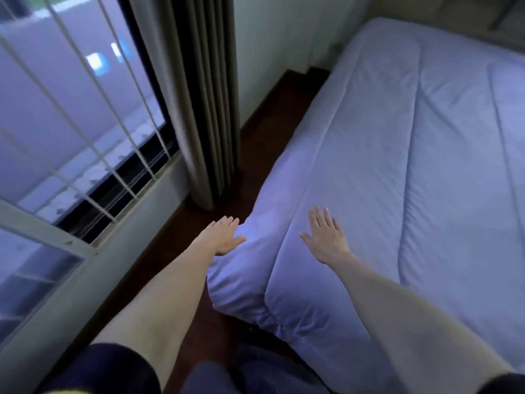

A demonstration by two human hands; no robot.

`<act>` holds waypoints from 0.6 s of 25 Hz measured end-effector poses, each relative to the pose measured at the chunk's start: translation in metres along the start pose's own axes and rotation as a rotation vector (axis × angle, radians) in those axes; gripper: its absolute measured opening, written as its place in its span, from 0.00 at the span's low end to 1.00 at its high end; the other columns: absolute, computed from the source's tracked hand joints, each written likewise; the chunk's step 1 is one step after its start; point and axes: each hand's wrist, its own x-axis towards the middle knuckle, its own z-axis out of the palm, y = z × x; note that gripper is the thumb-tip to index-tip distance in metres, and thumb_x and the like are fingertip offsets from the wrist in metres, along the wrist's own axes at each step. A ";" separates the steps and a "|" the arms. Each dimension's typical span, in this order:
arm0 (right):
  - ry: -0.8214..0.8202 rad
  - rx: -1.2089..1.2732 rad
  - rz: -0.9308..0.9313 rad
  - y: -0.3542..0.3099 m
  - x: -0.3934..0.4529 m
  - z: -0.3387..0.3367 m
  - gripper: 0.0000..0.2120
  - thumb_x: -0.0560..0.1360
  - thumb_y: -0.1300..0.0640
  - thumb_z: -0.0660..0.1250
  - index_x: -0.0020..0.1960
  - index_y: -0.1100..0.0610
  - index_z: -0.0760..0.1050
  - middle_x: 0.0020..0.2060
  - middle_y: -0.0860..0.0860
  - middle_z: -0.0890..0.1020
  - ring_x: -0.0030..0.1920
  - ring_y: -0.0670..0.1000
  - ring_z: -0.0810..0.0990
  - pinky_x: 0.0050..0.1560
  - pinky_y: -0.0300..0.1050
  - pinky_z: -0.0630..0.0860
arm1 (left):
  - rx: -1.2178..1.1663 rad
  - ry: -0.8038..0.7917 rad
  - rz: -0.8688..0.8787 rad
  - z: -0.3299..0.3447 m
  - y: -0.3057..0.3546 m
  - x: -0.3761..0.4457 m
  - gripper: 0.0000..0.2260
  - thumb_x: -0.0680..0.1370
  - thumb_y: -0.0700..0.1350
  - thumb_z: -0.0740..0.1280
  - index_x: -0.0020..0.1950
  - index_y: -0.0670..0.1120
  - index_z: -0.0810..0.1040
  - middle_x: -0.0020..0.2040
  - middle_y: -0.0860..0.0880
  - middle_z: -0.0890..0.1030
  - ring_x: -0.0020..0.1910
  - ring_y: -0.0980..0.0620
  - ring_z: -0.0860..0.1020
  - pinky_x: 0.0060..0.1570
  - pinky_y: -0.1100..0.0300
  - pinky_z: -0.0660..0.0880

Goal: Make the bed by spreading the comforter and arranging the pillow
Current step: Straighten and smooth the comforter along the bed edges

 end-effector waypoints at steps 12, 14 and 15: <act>0.194 0.146 0.436 -0.018 0.043 0.110 0.41 0.75 0.35 0.46 0.78 0.61 0.49 0.78 0.55 0.52 0.78 0.58 0.49 0.76 0.56 0.49 | -1.060 -0.207 -0.329 0.066 0.020 0.185 0.24 0.78 0.64 0.58 0.59 0.44 0.73 0.62 0.46 0.72 0.61 0.46 0.71 0.62 0.57 0.65; 0.233 0.140 0.482 -0.023 0.047 0.113 0.40 0.76 0.34 0.45 0.79 0.60 0.47 0.78 0.55 0.49 0.78 0.56 0.46 0.77 0.54 0.46 | -1.215 -0.182 -0.406 0.078 0.028 0.199 0.26 0.78 0.60 0.62 0.64 0.41 0.71 0.63 0.44 0.74 0.62 0.43 0.73 0.63 0.53 0.68; 0.250 0.137 0.498 -0.025 0.049 0.113 0.40 0.76 0.34 0.45 0.79 0.60 0.46 0.78 0.54 0.49 0.78 0.56 0.45 0.77 0.54 0.45 | -1.230 -0.109 -0.427 0.081 0.031 0.206 0.21 0.79 0.55 0.62 0.63 0.39 0.71 0.62 0.43 0.75 0.61 0.42 0.74 0.60 0.53 0.69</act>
